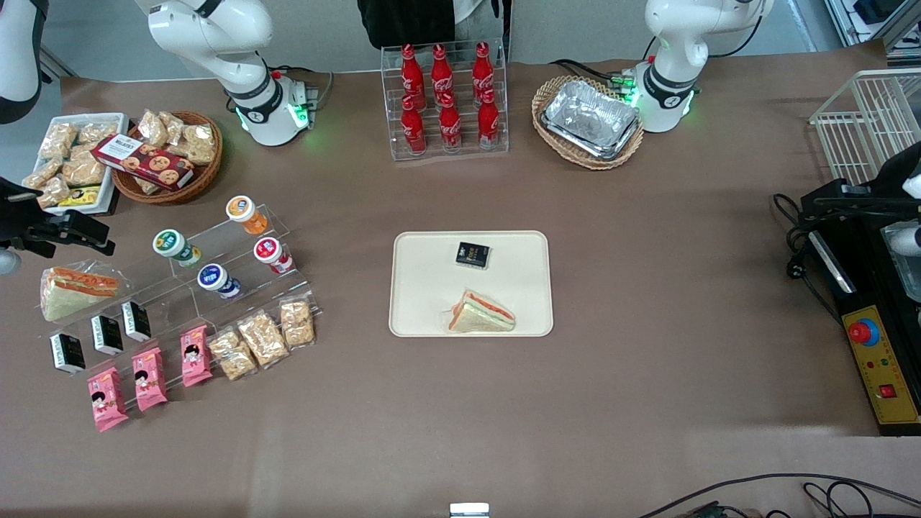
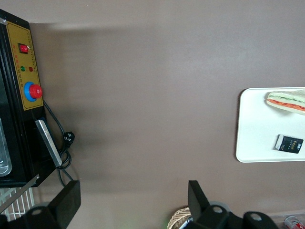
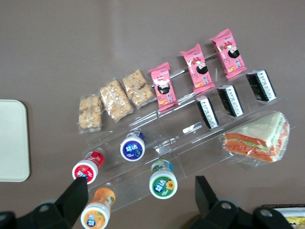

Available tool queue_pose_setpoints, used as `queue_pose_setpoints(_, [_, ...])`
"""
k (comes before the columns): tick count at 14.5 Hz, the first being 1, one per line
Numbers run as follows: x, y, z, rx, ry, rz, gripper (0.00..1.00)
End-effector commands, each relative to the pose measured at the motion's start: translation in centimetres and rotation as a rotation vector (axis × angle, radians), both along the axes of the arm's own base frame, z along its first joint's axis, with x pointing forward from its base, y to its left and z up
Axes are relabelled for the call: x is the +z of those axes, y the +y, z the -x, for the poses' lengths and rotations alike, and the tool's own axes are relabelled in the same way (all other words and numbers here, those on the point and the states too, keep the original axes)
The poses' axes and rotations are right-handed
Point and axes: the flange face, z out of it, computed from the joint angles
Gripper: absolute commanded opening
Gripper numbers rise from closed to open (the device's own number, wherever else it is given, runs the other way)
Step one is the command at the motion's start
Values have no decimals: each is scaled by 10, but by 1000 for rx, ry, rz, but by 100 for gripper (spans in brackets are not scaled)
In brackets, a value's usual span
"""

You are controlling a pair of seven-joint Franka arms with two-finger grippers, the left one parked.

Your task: Place green gum on tray

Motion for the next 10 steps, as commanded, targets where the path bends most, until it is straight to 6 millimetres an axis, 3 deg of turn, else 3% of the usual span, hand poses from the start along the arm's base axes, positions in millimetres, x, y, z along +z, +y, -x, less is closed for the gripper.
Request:
queue_pose_setpoints(1, [8,-1,4,-6,-2,-42,100])
queue_pose_setpoints(7, [3,0,6,1,21,-29,100])
queue_pose_setpoints(10, [5,-9,31,-8,47,-41,100])
